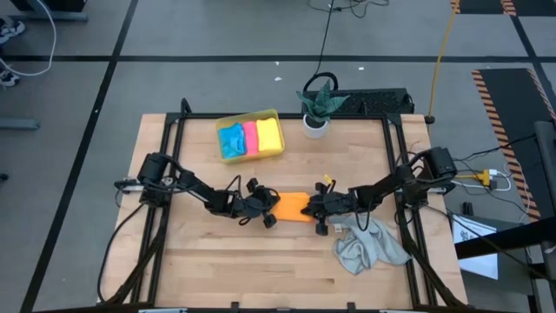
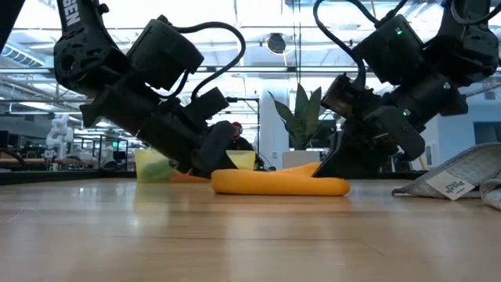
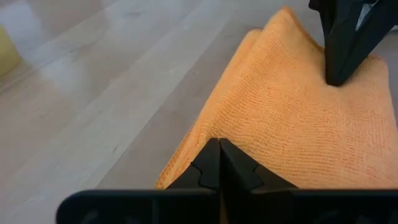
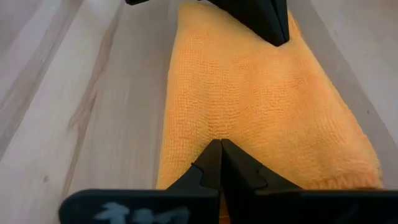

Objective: Fold microfiber towels
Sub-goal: Fold the orange microfiber cloth

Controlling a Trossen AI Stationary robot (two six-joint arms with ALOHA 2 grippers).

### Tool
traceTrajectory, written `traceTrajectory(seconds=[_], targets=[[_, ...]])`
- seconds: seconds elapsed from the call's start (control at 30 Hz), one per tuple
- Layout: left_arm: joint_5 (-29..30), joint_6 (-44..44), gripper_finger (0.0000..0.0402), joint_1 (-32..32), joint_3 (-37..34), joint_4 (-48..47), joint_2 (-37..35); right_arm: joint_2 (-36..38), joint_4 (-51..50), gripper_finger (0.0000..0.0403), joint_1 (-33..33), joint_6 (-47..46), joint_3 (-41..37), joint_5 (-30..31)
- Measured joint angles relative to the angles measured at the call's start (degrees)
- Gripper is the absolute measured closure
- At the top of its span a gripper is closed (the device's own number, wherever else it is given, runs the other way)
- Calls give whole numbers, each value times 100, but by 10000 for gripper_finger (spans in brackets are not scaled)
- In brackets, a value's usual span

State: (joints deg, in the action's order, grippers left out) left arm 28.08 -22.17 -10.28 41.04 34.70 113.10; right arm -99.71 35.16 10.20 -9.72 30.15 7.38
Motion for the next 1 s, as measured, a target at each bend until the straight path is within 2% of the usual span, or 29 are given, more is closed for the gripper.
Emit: traceTrajectory(seconds=[0.23, 0.4, 0.6, 0.8, 1.0], targets=[[-20, 91, 382, -132, -31, -156, -295, 258, 531, 403, 4, -56, -22, -1], [-23, 250, 396, -248, -24, -64, -543, 259, 897, 403, -86, -326, -20, 89], [-41, 256, 386, -271, -22, -26, -511, 261, 424, 403, -192, -528, -20, 1091], [-318, 195, 389, -289, -22, -449, -494, 261, -117, 403, -291, -808, -20, 1213], [-316, 195, 394, -386, -22, -515, -494, 261, -273, 403, -304, -935, -19, 1210]])
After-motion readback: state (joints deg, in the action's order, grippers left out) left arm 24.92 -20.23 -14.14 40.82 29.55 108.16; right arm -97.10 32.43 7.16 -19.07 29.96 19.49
